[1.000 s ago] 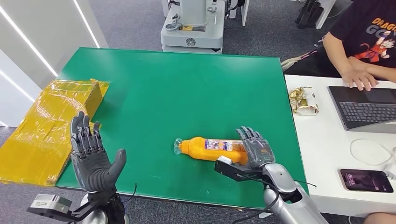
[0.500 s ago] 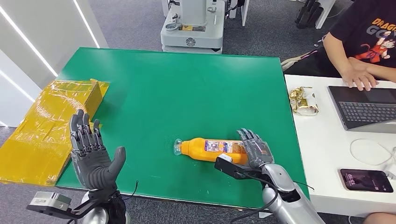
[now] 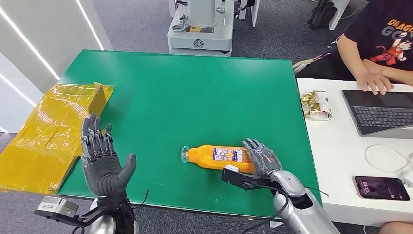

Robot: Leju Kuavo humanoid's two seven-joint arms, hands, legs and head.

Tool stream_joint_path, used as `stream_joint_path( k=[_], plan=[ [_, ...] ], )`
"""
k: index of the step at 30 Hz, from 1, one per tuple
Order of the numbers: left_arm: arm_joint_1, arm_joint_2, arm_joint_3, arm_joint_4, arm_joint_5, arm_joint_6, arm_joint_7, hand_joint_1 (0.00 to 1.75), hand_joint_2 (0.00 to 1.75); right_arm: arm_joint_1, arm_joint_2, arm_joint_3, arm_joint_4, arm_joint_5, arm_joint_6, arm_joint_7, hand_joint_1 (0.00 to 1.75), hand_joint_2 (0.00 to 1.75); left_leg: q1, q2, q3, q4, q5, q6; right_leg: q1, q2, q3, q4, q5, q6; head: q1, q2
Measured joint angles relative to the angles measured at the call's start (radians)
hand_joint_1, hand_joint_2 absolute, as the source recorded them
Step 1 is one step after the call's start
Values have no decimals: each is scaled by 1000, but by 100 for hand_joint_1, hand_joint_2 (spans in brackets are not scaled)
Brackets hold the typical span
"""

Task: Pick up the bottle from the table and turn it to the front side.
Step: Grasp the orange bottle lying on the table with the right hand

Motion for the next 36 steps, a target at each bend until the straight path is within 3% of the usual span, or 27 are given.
stream_joint_path(
  k=[8,17,22,36],
  plan=[
    [-7,-2,0,14,-9,-1,0,0,175,-65,27,22,60,-1,22,-51,0,175,0,0,0,0,0,0,0,0,0,0,0,0,0,0],
    [-19,-7,0,18,-8,24,0,0,175,-201,100,69,229,-5,25,-113,0,175,0,0,0,0,1,0,0,0,0,0,0,0,0,0],
    [-22,-7,4,18,-3,37,0,0,175,-261,130,92,318,-22,71,-133,0,175,0,0,0,0,1,0,0,0,0,0,0,0,0,0],
    [-22,-10,21,18,8,53,0,0,175,-315,149,135,440,-41,137,-137,0,175,0,0,0,0,1,0,0,0,0,0,0,0,0,0]
  ],
)
